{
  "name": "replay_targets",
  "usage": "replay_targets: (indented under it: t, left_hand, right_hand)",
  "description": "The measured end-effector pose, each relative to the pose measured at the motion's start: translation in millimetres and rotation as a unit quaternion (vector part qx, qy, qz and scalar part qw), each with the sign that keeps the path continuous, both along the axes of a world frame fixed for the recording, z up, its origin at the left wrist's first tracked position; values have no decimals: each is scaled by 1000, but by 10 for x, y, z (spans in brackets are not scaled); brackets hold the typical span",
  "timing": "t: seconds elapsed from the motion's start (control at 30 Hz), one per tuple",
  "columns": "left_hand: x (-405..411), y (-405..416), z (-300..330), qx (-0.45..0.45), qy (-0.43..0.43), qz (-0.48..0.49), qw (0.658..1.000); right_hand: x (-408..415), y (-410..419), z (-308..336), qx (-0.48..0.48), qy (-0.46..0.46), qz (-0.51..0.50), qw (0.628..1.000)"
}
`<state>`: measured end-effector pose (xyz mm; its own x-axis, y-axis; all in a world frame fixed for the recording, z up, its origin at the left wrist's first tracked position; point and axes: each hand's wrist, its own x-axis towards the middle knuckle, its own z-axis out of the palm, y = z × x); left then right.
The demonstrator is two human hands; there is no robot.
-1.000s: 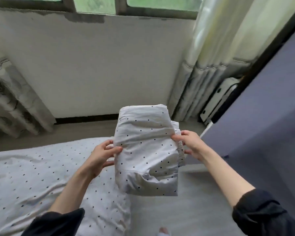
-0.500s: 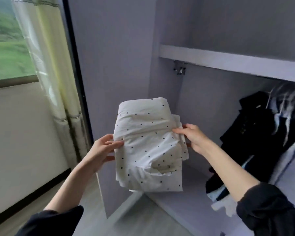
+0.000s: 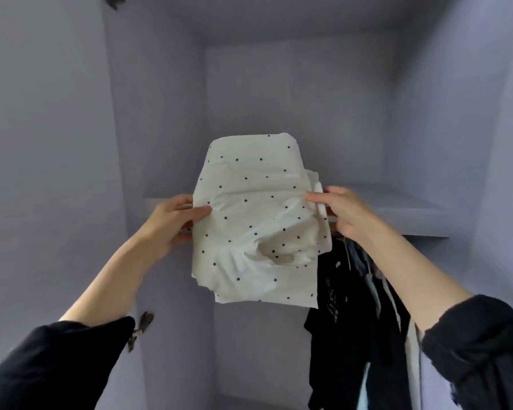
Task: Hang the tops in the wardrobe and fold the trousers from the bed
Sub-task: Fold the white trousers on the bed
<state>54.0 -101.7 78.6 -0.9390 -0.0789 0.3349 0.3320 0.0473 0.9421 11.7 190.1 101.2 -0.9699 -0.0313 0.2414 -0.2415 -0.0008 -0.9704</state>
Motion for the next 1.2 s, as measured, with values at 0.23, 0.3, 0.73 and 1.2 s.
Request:
replay_targets:
  t: [0.23,0.3,0.73,1.2]
  left_hand:
    - [-1079,359,733,-24,35,-95,995]
    - [-1341,507,865,-33,35,-109,993]
    - [-2567,1182,691,-216,-106,-76,968]
    - [-2643,1049,602,-564,66,-139,811]
  right_hand:
    - [-601,413,632,-8,21,-93,995]
    - [-772,550,760,-12,21,-112,993]
    - [-1900,1049,889,140,-100,-202,964]
    - [-1533,-27,821,690,-17,-24,724]
